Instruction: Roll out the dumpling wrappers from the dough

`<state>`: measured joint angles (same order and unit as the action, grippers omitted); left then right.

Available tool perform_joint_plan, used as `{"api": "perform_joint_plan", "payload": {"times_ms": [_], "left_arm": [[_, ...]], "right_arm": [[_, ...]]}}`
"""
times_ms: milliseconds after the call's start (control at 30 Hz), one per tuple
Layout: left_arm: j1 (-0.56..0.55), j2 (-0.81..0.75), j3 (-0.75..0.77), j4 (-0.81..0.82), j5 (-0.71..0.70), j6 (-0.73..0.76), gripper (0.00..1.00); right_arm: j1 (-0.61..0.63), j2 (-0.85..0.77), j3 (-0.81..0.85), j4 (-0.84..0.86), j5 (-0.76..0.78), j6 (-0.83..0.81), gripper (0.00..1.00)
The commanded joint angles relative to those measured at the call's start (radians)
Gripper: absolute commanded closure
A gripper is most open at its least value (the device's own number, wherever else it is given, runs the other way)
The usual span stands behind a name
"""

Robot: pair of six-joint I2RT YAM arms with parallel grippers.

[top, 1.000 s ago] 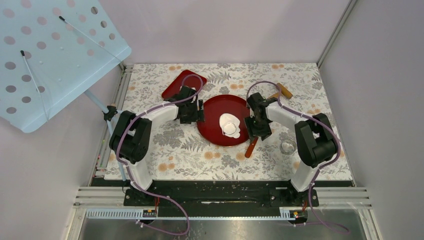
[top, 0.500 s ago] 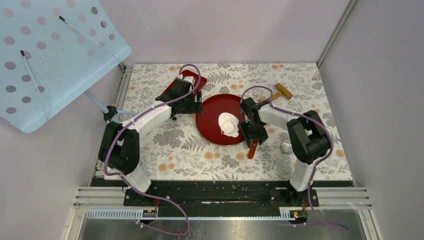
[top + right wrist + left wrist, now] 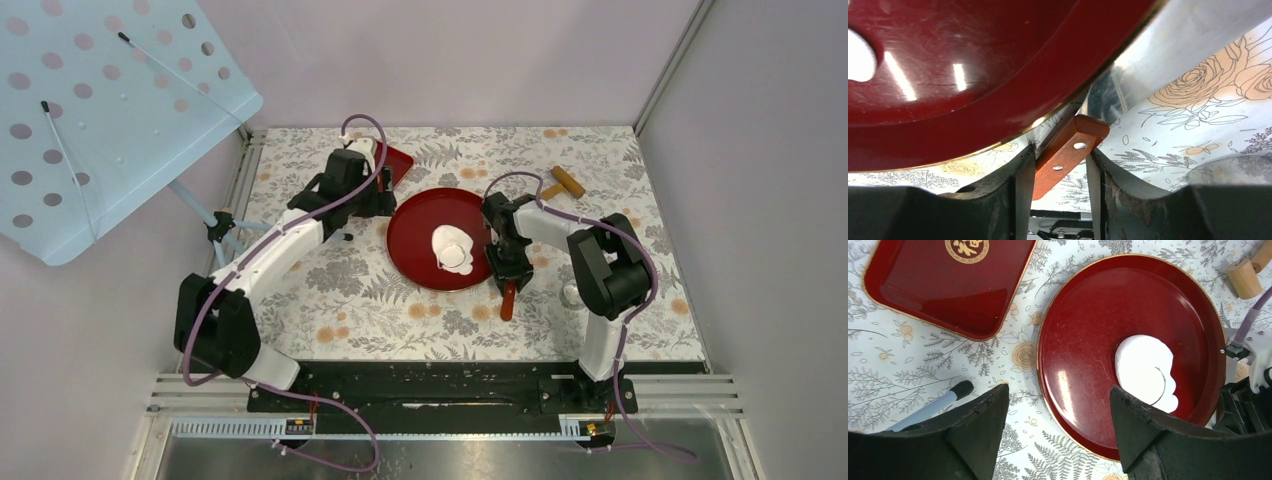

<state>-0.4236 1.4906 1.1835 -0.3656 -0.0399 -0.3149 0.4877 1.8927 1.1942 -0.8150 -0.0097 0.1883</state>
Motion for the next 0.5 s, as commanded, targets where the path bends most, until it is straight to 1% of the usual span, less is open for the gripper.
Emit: {"api": "perform_joint_plan", "payload": {"times_ms": [0, 67, 133, 167, 233, 333, 467], "left_arm": [[0.004, -0.107, -0.026, 0.032, -0.05, 0.036, 0.27], [0.003, -0.127, -0.041, 0.042, -0.055, 0.043, 0.27], [0.004, -0.126, -0.038, 0.038, -0.052, 0.045, 0.26], [0.005, -0.122, -0.033, 0.035, -0.05, 0.045, 0.26], [0.008, -0.106, -0.021, 0.032, -0.043, 0.042, 0.26], [0.009, -0.086, -0.009, 0.029, -0.023, 0.037, 0.26], [0.01, -0.071, -0.026, 0.038, -0.008, 0.032, 0.26]], "right_arm": [[-0.007, 0.078, -0.016, 0.028, -0.045, 0.037, 0.6], [-0.015, 0.081, -0.01, 0.029, -0.046, 0.047, 0.72], [-0.033, 0.067, -0.006, 0.033, -0.051, 0.054, 0.81], [-0.049, 0.058, 0.0, 0.035, -0.064, 0.062, 0.88], [-0.083, 0.041, 0.023, 0.028, -0.082, 0.075, 0.96], [-0.13, 0.034, 0.084, -0.002, -0.1, 0.076, 1.0], [-0.146, 0.031, 0.179, -0.067, -0.066, 0.048, 1.0]]}}
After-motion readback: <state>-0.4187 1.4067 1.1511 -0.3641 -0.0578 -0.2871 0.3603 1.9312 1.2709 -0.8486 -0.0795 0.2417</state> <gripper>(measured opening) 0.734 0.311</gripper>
